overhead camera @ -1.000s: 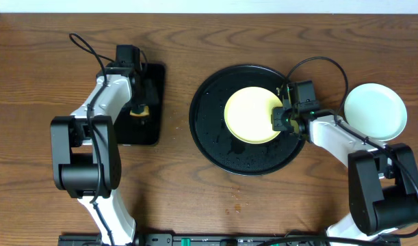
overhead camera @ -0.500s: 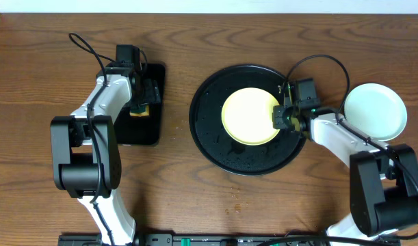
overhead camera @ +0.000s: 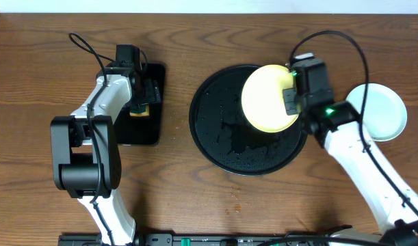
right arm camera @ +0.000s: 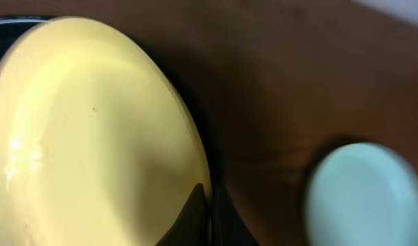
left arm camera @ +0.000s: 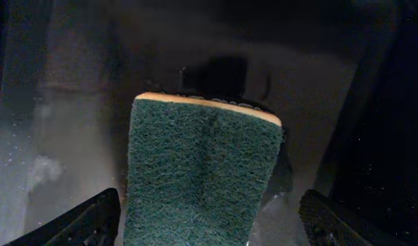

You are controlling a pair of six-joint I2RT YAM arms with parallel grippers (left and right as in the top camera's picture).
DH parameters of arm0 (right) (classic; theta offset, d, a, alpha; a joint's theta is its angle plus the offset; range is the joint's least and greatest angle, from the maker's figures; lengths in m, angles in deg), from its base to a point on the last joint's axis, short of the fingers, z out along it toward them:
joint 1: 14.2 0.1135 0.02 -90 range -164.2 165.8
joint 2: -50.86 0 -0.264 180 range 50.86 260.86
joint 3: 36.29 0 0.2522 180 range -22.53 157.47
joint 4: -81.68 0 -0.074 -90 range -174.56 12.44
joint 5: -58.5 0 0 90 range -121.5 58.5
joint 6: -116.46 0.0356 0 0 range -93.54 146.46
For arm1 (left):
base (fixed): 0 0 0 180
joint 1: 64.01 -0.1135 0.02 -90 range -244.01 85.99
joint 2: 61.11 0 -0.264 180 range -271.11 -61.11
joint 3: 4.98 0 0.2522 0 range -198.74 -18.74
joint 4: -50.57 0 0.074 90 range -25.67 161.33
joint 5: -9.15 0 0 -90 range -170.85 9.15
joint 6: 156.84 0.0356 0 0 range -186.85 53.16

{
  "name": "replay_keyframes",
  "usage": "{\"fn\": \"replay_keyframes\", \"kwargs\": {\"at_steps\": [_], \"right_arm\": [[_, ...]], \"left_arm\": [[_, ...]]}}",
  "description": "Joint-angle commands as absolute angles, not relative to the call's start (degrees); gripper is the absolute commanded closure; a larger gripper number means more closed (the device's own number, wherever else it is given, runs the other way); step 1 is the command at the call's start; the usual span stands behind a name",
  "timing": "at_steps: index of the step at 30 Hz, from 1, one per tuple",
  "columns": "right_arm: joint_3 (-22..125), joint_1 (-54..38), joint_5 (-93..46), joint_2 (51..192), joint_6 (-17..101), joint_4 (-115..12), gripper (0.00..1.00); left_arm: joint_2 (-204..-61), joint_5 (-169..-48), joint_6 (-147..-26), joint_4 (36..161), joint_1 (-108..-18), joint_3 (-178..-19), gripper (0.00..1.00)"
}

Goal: Clean dirty plates on tray and stack at the side
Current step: 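Lift the yellow plate with the right gripper and carry it right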

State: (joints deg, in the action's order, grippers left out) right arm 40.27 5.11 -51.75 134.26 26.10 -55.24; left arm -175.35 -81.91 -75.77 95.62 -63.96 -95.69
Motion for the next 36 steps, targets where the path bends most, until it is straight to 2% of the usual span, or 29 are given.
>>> {"fn": "replay_keyframes", "kwargs": {"at_steps": [1,8,14,21,29,32,36], "right_arm": [[41.0,10.4,-67.5,132.4,21.0,-55.5,0.99],[41.0,23.4,-93.0,132.6,11.2,-62.6,0.99],[41.0,30.1,-101.9,132.6,5.4,-69.9,0.99],[41.0,31.6,-102.0,132.6,5.6,-70.7,0.99],[40.9,30.4,-101.2,132.6,11.5,-69.9,0.99],[40.9,29.4,-95.2,132.6,14.9,-68.4,0.99],[40.9,24.3,-74.1,132.6,22.2,-63.6,0.99]], "left_arm": [[-175.3,-81.0,-75.4,95.7,-64.3,-95.5,0.16],[-175.3,-81.0,-75.4,95.7,-64.3,-95.5,0.15],[-175.3,-81.0,-75.4,95.7,-64.3,-95.5,0.15],[-175.3,-81.0,-75.4,95.8,-64.3,-95.5,0.15],[-175.3,-81.0,-75.4,95.7,-64.3,-95.5,0.15],[-175.3,-81.0,-75.4,95.7,-64.3,-95.5,0.15],[-175.3,-81.0,-75.4,95.7,-64.3,-95.5,0.15]]}}
